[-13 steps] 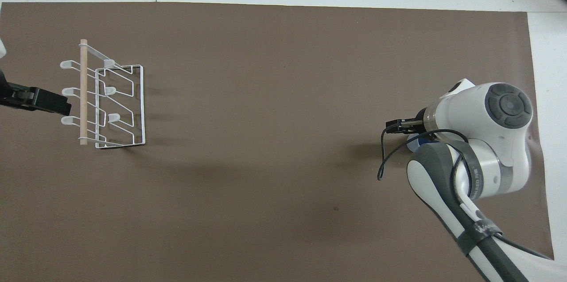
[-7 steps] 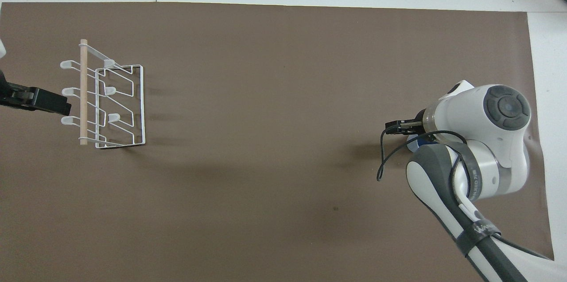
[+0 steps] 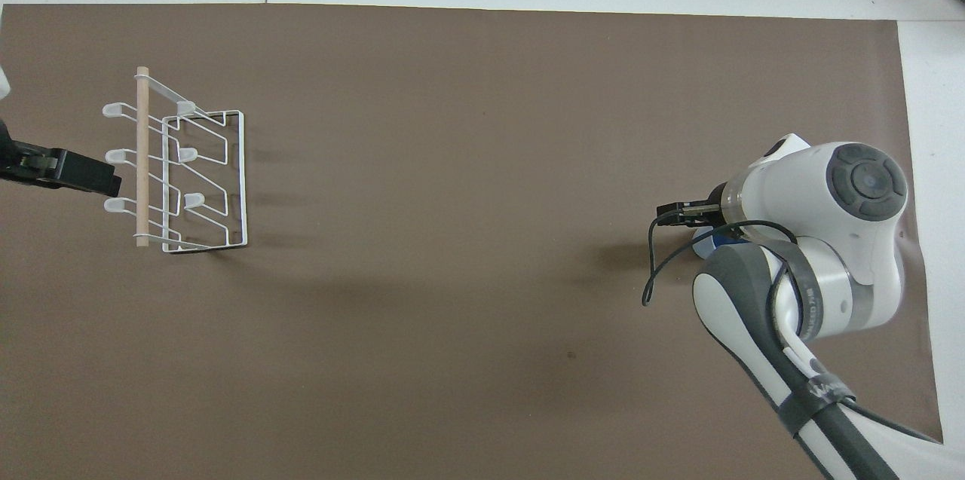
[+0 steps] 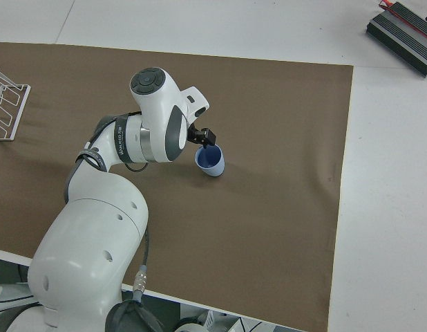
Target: Hang cup on cup holder
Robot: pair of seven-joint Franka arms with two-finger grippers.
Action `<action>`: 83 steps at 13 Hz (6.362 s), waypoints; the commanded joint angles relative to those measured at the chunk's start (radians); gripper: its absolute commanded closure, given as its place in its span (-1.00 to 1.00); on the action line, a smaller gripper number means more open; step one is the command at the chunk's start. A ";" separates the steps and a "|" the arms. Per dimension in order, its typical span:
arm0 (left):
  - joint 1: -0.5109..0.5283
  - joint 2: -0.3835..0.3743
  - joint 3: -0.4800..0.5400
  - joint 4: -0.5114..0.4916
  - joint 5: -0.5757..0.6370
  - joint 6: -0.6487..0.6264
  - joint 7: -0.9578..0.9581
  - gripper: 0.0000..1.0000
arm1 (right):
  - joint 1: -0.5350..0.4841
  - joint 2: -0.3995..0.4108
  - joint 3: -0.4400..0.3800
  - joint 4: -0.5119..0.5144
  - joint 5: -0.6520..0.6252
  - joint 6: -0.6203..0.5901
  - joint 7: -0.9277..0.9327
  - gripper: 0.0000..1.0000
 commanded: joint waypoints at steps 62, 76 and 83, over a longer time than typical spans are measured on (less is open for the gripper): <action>0.093 -0.040 0.002 -0.034 0.017 -0.118 0.005 -1.00 | -0.036 -0.089 0.008 0.476 0.655 -0.663 -0.106 1.00; -0.027 -0.043 -0.042 -0.038 -0.232 -0.051 0.515 -1.00 | 0.334 -0.016 0.010 0.448 1.100 -0.090 0.622 1.00; -0.029 -0.040 -0.123 -0.029 -0.362 0.009 0.874 -1.00 | 0.369 -0.006 0.010 0.451 1.111 -0.031 0.738 1.00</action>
